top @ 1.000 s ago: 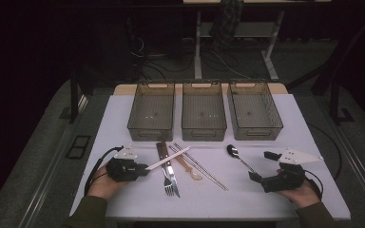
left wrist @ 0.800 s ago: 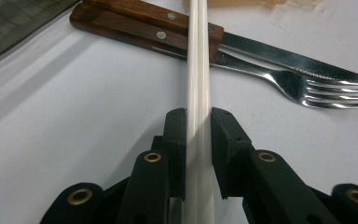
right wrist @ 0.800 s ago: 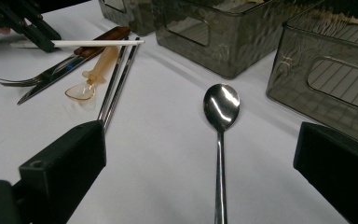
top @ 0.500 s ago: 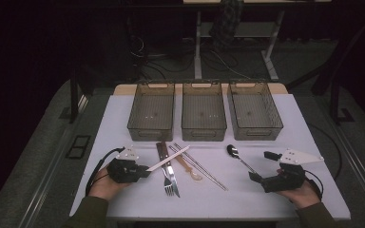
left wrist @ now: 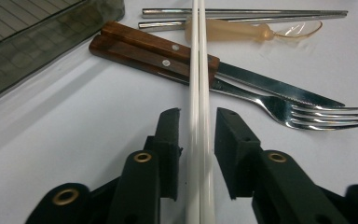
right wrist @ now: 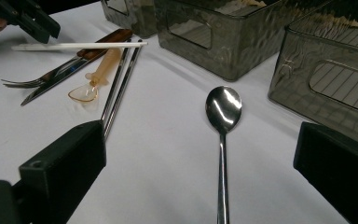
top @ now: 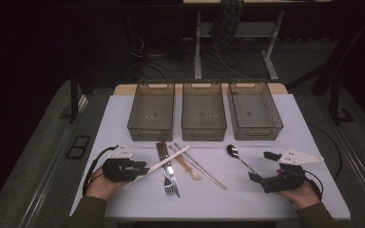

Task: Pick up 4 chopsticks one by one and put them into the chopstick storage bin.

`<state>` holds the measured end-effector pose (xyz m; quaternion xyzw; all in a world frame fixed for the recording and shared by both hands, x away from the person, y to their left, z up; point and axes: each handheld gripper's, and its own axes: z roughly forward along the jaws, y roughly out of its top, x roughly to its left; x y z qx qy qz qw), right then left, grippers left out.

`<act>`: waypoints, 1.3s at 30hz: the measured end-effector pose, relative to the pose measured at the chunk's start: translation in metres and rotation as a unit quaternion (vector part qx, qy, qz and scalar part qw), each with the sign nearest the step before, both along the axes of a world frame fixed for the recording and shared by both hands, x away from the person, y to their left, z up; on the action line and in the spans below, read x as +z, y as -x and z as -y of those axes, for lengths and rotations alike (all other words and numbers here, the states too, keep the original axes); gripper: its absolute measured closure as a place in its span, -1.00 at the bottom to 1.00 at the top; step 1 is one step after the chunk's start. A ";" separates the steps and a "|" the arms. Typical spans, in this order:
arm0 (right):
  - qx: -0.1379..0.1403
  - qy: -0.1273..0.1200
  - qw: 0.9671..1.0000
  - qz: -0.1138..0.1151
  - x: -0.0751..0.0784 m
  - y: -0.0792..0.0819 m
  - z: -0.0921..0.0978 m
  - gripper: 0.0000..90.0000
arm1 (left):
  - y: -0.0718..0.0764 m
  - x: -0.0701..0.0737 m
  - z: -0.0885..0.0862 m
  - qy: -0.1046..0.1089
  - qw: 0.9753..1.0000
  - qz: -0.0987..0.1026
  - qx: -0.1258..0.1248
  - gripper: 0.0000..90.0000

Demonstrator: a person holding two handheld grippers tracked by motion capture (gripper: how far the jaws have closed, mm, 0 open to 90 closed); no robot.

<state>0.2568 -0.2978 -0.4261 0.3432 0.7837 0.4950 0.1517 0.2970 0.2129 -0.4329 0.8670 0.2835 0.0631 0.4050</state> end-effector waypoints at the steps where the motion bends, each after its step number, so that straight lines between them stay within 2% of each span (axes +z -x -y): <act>1: 0.000 0.000 1.000 0.000 0.000 0.000 0.000 -0.96 | 0.000 0.000 0.000 0.002 1.000 0.000 0.001 0.56; 7: 0.001 0.001 1.000 0.000 0.000 0.000 0.000 -0.96 | -0.001 0.000 0.000 0.000 1.000 0.003 0.005 0.67; 39: 0.003 0.003 1.000 -0.002 -0.001 -0.001 -0.001 -0.96 | -0.009 -0.007 0.004 -0.001 1.000 -0.012 -0.002 0.69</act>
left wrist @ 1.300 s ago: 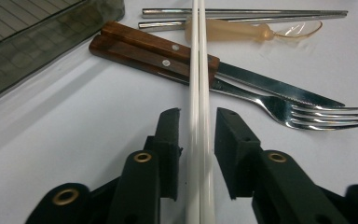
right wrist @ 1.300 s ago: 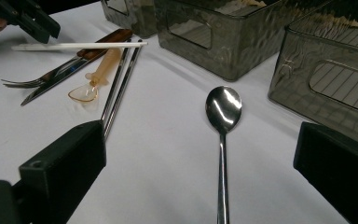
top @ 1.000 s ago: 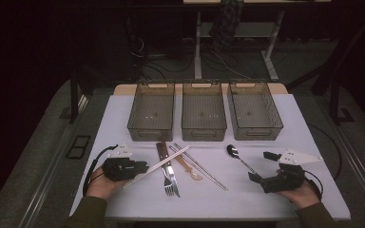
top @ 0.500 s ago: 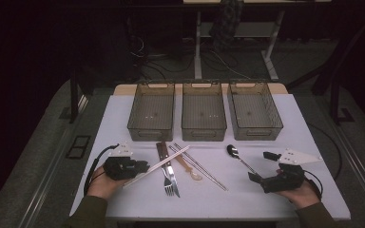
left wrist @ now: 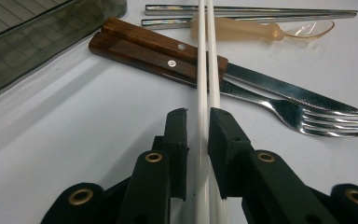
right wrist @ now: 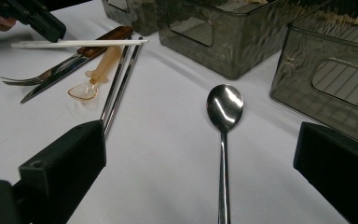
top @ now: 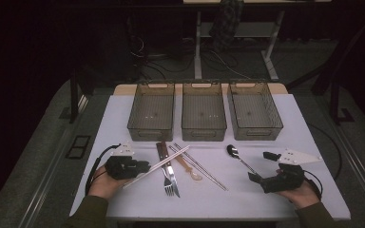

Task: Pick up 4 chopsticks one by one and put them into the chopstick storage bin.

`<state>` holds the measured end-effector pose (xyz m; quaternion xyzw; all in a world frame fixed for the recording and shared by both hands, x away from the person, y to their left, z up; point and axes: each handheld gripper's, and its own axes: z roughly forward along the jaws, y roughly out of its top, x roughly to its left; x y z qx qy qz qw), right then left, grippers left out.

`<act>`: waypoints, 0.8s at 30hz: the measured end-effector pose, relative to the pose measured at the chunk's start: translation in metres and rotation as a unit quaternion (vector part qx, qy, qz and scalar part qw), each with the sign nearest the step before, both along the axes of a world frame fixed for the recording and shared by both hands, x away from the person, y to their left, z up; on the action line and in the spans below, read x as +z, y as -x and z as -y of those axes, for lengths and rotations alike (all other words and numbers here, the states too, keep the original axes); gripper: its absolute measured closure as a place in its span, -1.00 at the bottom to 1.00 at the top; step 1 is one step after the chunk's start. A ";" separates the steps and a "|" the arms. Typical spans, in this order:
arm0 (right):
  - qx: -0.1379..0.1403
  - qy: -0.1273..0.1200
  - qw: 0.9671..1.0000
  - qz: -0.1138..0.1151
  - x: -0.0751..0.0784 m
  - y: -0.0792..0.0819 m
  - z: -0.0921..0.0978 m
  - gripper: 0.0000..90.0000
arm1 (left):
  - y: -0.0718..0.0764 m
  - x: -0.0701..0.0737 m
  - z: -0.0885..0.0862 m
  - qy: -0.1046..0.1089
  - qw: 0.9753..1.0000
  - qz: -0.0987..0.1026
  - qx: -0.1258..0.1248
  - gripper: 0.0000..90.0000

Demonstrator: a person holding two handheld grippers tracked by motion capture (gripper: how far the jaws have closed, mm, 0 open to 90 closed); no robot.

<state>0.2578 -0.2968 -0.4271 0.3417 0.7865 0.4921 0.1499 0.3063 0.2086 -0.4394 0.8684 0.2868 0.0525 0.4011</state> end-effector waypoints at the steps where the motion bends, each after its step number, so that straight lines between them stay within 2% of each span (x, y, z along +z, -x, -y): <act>1: 0.000 0.000 1.000 0.000 0.000 0.000 0.000 -0.96 | 0.000 0.000 0.000 -0.003 1.000 0.000 0.000 0.69; 5: 0.000 0.000 1.000 -0.001 0.000 0.000 0.000 -0.96 | -0.001 -0.002 0.003 -0.012 1.000 -0.001 -0.007 0.69; 14: 0.000 0.000 1.000 0.000 0.000 0.000 0.000 -0.96 | -0.001 -0.004 0.004 -0.014 1.000 -0.002 -0.003 0.69; 24: 0.000 0.001 1.000 0.000 0.000 0.000 0.000 -0.96 | -0.002 -0.007 0.007 -0.027 1.000 -0.005 -0.008 0.72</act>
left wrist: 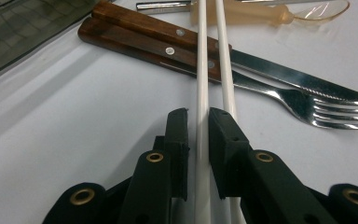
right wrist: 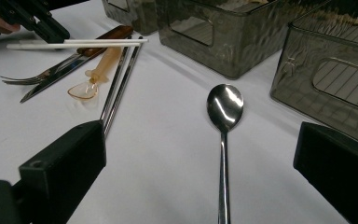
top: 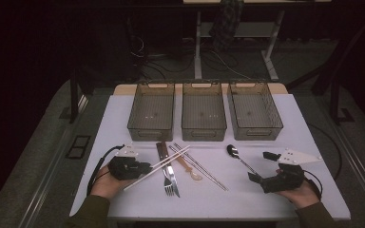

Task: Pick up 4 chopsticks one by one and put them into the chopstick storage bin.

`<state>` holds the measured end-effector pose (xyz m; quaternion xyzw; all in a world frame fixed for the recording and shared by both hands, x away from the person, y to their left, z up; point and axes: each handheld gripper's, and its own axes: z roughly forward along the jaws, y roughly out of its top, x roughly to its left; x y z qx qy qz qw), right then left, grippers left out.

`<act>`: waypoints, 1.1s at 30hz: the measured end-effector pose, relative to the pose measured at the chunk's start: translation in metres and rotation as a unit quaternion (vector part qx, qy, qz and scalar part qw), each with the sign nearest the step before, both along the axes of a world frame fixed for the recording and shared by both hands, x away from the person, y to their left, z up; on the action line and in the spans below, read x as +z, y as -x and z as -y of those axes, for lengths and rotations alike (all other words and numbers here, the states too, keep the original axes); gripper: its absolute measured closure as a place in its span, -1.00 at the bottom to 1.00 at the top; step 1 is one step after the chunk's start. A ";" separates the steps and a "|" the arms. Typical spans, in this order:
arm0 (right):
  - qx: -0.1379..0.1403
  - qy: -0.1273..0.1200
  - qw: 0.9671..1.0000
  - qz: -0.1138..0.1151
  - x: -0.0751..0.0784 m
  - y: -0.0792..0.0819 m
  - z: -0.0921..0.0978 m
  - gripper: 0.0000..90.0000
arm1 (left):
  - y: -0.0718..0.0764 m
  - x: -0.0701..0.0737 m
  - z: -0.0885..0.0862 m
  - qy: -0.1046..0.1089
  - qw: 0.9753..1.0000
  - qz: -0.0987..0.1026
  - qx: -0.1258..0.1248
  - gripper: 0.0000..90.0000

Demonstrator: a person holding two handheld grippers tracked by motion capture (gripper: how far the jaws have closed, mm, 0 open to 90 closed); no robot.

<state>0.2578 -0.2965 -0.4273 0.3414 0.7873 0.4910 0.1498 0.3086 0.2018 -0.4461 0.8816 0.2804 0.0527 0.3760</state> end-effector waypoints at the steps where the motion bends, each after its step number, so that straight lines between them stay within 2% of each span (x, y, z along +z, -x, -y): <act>1: 0.000 0.000 1.000 0.000 0.000 0.000 0.000 -0.96 | 0.000 0.000 0.000 0.000 1.000 0.001 0.000 0.73; 25: 0.000 0.000 1.000 0.001 0.000 0.000 0.000 -0.96 | -0.001 0.000 -0.001 0.008 1.000 -0.005 -0.004 0.85; 33: 0.000 0.001 1.000 0.000 0.000 0.000 0.000 -0.96 | -0.001 0.002 -0.005 0.014 1.000 0.000 0.007 0.85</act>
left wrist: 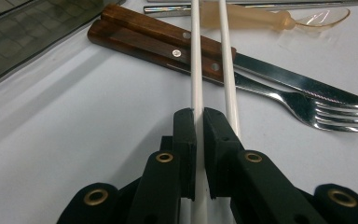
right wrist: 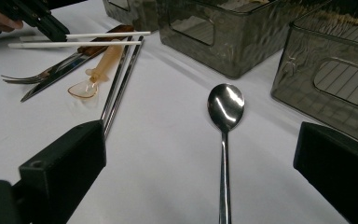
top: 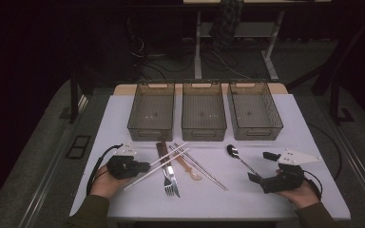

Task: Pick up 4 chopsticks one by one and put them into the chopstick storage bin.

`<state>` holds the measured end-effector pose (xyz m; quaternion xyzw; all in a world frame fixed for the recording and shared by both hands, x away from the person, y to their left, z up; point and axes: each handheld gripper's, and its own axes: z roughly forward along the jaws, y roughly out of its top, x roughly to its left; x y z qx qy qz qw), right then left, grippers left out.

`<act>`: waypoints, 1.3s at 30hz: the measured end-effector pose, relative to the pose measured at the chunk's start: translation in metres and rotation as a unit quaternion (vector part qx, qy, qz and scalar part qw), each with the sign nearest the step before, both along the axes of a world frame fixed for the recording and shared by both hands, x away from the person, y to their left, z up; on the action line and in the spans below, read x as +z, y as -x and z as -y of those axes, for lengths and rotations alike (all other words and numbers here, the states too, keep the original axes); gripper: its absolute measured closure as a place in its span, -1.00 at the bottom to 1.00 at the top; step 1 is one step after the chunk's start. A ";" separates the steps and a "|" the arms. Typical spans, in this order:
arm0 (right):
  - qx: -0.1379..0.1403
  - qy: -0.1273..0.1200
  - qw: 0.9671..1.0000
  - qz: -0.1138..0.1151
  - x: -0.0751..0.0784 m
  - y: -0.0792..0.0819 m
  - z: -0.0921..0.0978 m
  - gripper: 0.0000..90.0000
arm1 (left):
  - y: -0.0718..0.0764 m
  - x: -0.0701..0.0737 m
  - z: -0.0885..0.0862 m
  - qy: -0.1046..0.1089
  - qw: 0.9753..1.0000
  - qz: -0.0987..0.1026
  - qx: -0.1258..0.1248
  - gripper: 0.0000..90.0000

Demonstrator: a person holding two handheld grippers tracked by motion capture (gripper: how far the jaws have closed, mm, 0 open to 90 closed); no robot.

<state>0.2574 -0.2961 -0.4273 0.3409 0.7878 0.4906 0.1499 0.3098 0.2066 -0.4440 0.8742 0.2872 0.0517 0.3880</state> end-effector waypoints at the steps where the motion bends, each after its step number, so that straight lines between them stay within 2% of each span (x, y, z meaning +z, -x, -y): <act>1: 0.000 0.000 1.000 0.000 0.000 0.000 0.000 -0.96 | 0.000 0.000 0.000 0.000 1.000 0.000 0.001 0.85; 17: 0.006 0.000 1.000 -0.008 -0.002 0.001 -0.003 -0.96 | 0.006 0.009 -0.004 0.003 1.000 0.005 0.016 0.85; 27: 0.004 -0.002 1.000 -0.014 -0.003 0.000 -0.002 -0.96 | 0.011 0.017 -0.008 0.018 0.999 0.009 0.033 0.85; 32: -0.005 0.003 1.000 -0.025 -0.009 -0.006 0.000 -0.96 | 0.013 0.020 -0.009 0.028 0.999 0.011 0.035 0.85; 39: -0.010 -0.003 1.000 -0.027 -0.009 -0.009 0.000 -0.96 | 0.015 0.024 -0.009 0.038 0.999 0.010 0.033 0.85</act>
